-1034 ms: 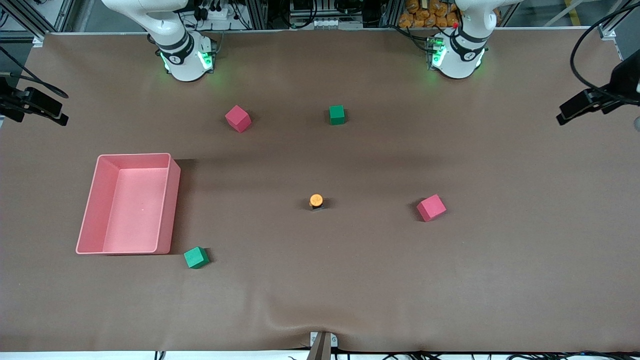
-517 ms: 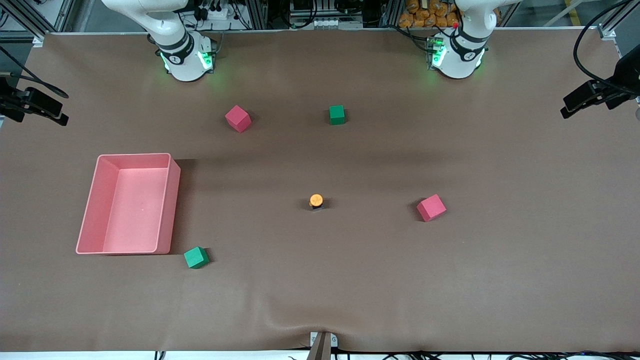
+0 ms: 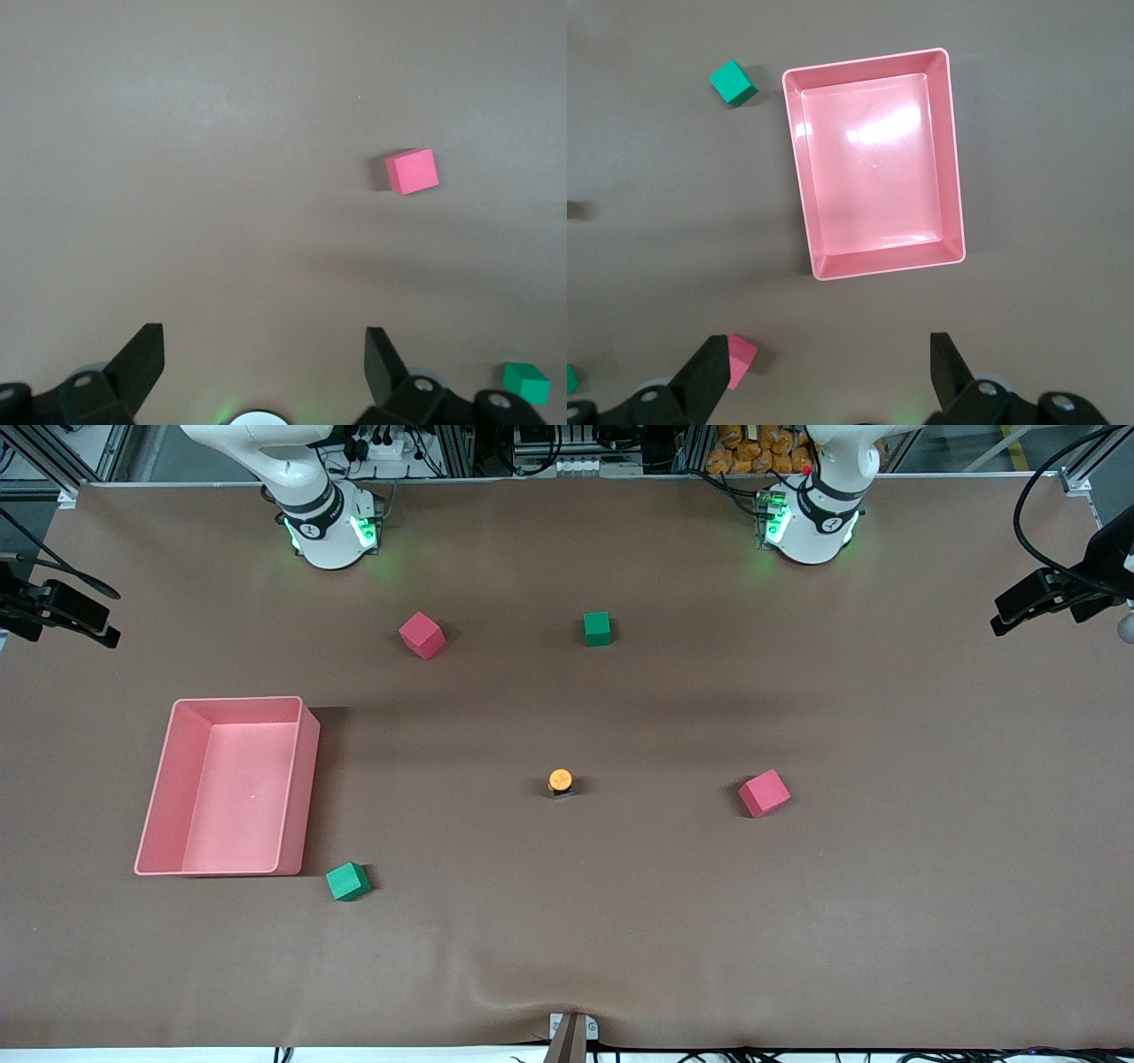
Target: Place and upright button with both arms
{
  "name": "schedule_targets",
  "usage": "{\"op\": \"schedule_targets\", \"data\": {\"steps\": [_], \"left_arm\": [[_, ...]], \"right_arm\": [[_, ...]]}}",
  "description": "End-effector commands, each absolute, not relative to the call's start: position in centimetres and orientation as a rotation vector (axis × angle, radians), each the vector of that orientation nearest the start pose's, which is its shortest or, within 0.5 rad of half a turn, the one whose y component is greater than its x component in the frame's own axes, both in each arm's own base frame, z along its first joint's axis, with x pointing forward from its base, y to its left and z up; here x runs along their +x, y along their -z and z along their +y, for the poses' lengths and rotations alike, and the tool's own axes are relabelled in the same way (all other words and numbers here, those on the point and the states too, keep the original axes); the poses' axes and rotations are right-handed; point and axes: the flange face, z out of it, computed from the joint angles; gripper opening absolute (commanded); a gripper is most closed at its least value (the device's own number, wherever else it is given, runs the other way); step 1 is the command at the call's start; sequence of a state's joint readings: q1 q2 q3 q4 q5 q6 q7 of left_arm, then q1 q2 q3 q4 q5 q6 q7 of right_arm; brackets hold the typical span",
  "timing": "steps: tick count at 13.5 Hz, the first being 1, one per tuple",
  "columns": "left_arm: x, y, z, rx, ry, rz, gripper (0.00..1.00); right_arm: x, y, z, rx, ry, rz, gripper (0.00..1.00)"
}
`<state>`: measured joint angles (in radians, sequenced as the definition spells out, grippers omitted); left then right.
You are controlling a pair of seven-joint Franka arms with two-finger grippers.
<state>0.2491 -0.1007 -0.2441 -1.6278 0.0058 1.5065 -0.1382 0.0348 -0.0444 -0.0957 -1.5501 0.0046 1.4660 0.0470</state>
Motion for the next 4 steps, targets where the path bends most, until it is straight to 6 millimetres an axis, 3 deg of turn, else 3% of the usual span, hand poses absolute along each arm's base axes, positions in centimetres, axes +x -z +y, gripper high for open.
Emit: {"op": "schedule_targets", "data": {"steps": [1, 4], "left_arm": [[51.68, -65.97, 0.09, -3.121, -0.020, -0.202, 1.00], [52.10, -65.55, -0.36, -3.119, -0.043, -0.183, 1.00]], "right_arm": [[52.75, -65.25, -3.55, -3.131, -0.060, 0.161, 1.00], [52.73, -65.28, -3.33, -3.131, -0.058, 0.154, 1.00]]}}
